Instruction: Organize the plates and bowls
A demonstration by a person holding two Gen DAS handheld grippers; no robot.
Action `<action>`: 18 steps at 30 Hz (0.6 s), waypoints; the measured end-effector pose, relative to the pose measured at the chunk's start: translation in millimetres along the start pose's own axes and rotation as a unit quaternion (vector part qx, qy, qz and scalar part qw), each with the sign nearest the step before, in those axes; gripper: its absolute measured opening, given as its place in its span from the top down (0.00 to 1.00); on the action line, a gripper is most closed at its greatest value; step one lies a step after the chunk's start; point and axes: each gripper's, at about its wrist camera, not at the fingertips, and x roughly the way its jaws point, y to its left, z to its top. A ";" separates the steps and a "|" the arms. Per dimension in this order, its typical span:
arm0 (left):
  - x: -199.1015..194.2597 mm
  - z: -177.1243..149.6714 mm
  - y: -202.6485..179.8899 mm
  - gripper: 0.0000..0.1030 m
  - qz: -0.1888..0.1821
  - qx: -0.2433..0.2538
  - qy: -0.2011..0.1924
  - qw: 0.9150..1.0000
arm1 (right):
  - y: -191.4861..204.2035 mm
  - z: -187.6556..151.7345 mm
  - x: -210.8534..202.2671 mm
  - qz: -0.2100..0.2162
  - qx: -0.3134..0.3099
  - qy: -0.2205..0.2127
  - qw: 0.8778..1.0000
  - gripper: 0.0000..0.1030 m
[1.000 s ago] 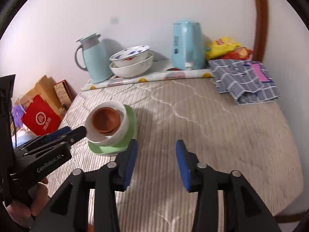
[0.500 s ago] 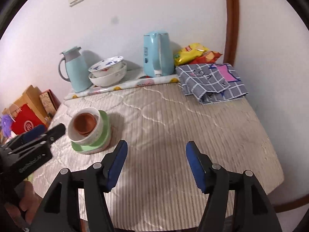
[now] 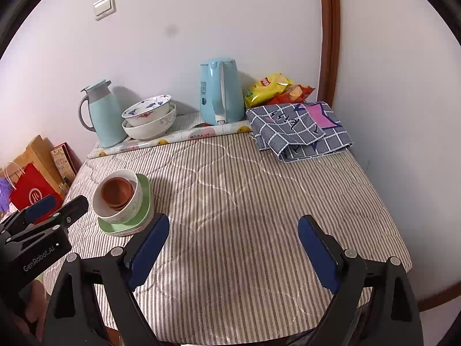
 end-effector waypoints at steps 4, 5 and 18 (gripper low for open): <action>-0.2 -0.5 -0.9 0.27 0.000 -0.001 0.001 1.000 | 1.0 -0.9 0.3 0.001 -0.001 0.003 1.000 0.13; -0.3 -0.4 -1.3 0.27 0.001 -0.001 0.000 1.000 | 1.2 -0.9 0.0 0.001 -0.002 0.003 1.000 0.13; -3.8 -1.5 -2.8 0.25 0.001 0.002 -0.004 1.000 | -2.9 -1.9 -4.1 -0.001 0.005 -0.001 1.000 0.13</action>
